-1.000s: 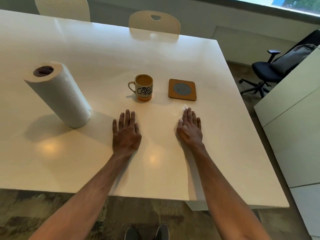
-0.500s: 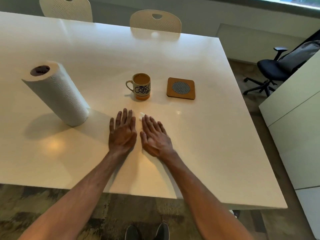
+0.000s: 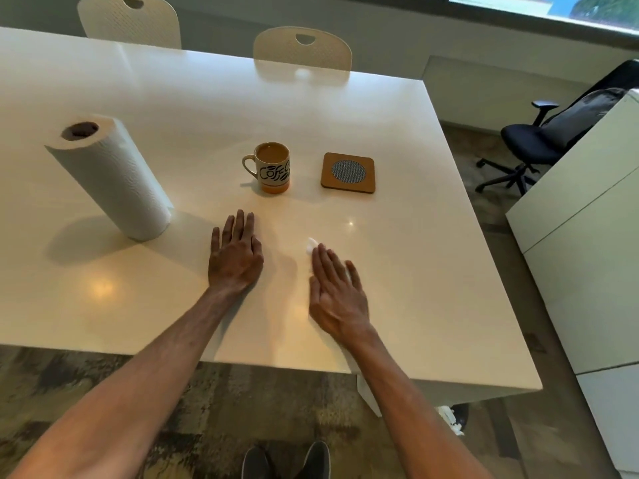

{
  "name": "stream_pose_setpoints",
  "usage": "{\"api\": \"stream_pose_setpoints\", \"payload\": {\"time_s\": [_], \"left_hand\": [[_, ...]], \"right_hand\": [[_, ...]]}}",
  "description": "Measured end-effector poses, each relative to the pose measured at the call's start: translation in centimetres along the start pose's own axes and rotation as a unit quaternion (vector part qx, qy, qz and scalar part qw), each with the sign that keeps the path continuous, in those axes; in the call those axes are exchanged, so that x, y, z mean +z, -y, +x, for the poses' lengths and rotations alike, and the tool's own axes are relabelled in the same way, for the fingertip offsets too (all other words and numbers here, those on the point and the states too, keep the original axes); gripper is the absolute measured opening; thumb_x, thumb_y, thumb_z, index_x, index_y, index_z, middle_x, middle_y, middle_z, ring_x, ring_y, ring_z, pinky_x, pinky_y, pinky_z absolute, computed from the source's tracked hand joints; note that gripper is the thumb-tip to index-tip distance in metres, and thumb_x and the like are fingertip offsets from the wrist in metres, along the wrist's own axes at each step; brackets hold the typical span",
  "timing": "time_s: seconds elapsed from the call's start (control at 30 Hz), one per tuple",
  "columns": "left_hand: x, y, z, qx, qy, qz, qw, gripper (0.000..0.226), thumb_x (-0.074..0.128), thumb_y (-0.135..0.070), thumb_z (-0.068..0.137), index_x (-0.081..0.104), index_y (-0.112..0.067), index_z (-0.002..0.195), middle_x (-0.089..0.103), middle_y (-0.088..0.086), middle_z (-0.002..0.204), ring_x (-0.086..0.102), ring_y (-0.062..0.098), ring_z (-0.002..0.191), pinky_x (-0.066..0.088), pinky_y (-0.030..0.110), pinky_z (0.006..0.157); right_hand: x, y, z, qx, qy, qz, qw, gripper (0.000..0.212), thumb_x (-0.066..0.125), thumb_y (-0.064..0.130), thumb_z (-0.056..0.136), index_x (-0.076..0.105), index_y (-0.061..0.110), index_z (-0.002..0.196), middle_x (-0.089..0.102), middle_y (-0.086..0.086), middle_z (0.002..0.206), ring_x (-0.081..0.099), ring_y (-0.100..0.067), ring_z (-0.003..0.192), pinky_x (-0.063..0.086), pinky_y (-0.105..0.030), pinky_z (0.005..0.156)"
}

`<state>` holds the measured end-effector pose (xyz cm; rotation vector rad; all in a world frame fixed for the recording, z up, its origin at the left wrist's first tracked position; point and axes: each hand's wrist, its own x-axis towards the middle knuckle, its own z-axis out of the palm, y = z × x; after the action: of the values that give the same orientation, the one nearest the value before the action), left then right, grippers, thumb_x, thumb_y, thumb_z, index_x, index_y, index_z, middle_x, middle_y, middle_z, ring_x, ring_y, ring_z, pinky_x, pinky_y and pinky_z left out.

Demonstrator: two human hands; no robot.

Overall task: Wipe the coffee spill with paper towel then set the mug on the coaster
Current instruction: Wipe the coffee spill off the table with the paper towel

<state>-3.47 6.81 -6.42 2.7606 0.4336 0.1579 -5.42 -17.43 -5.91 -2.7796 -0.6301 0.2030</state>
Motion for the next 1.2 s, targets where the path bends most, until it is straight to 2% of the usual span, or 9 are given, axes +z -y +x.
{"api": "stream_pose_setpoints", "payload": {"time_s": [0.2, 0.33, 0.43, 0.53, 0.67, 0.77, 1.0, 1.2], "left_hand": [[0.2, 0.1, 0.0, 0.000, -0.002, 0.002, 1.000, 0.063, 0.022, -0.037, 0.113, 0.009, -0.029, 0.174, 0.004, -0.004, 0.183, 0.001, 0.016, 0.169, 0.000, 0.047, 0.137], [0.3, -0.1, 0.3, -0.006, -0.003, 0.002, 1.000, 0.063, 0.023, -0.037, 0.113, 0.009, -0.029, 0.174, 0.005, -0.004, 0.183, 0.003, 0.017, 0.169, 0.001, 0.049, 0.137], [0.3, 0.0, 0.4, -0.004, -0.002, -0.001, 1.000, 0.064, 0.023, -0.038, 0.112, 0.010, -0.029, 0.174, 0.006, -0.003, 0.183, 0.004, 0.018, 0.169, 0.002, 0.050, 0.137], [0.2, 0.1, 0.4, 0.000, 0.001, -0.012, 1.000, 0.064, 0.020, -0.039, 0.112, 0.011, -0.029, 0.174, 0.007, -0.003, 0.182, 0.004, 0.017, 0.169, 0.002, 0.050, 0.137], [-0.1, 0.1, 0.2, 0.008, -0.001, -0.033, 0.999, 0.066, 0.013, -0.042, 0.109, 0.013, -0.027, 0.173, 0.009, -0.003, 0.182, 0.007, 0.017, 0.169, 0.003, 0.049, 0.137], [-0.1, 0.2, 0.1, 0.013, -0.002, -0.029, 0.999, 0.067, 0.014, -0.041, 0.108, 0.013, -0.027, 0.174, 0.009, -0.002, 0.182, 0.007, 0.017, 0.169, 0.003, 0.050, 0.137], [0.1, 0.3, -0.2, 0.011, 0.007, 0.005, 1.000, 0.065, 0.023, -0.036, 0.112, 0.005, -0.028, 0.174, 0.000, -0.003, 0.183, 0.000, 0.017, 0.169, -0.001, 0.049, 0.137], [0.5, 0.4, 0.0, 0.001, 0.010, -0.008, 1.000, 0.064, 0.011, -0.052, 0.113, 0.001, -0.031, 0.174, -0.005, -0.007, 0.182, -0.007, 0.013, 0.168, -0.006, 0.046, 0.136]], "right_hand": [[-1.6, -5.1, 0.3, 0.136, -0.043, 0.013, 0.990, 0.064, 0.008, 0.041, 0.112, -0.014, 0.023, 0.169, -0.023, 0.009, 0.176, -0.018, -0.007, 0.163, -0.009, -0.040, 0.134], [-0.9, -3.8, 0.9, 0.153, -0.055, 0.038, 0.986, 0.067, 0.009, 0.044, 0.111, -0.014, 0.018, 0.169, -0.022, 0.004, 0.177, -0.019, -0.009, 0.163, -0.012, -0.038, 0.133], [-0.7, -1.7, 1.8, 0.127, -0.039, 0.046, 0.990, 0.068, 0.009, 0.047, 0.112, -0.017, 0.018, 0.168, -0.025, 0.003, 0.176, -0.020, -0.012, 0.164, -0.009, -0.040, 0.135], [0.3, 2.2, 2.8, 0.062, -0.015, 0.045, 0.997, 0.068, 0.005, 0.053, 0.111, -0.020, 0.023, 0.167, -0.029, 0.002, 0.175, -0.023, -0.014, 0.162, -0.012, -0.040, 0.133], [2.0, 6.2, 2.3, -0.033, 0.014, 0.043, 0.998, 0.065, 0.001, 0.056, 0.110, -0.014, 0.030, 0.168, -0.026, 0.007, 0.175, -0.026, -0.010, 0.161, -0.012, -0.039, 0.133], [2.3, 5.9, 0.8, -0.055, 0.014, 0.037, 0.998, 0.065, 0.003, 0.055, 0.111, -0.011, 0.029, 0.169, -0.021, 0.011, 0.176, -0.023, -0.005, 0.161, -0.009, -0.038, 0.134], [0.9, 1.9, -0.8, 0.072, -0.021, 0.034, 0.997, 0.065, 0.002, 0.052, 0.111, -0.020, 0.027, 0.167, -0.029, 0.010, 0.174, -0.025, -0.007, 0.161, -0.013, -0.039, 0.132], [-1.8, -4.3, 0.3, 0.165, -0.054, 0.027, 0.984, 0.064, 0.003, 0.047, 0.112, -0.018, 0.022, 0.168, -0.027, 0.008, 0.175, -0.022, -0.009, 0.162, -0.013, -0.041, 0.133]]}}
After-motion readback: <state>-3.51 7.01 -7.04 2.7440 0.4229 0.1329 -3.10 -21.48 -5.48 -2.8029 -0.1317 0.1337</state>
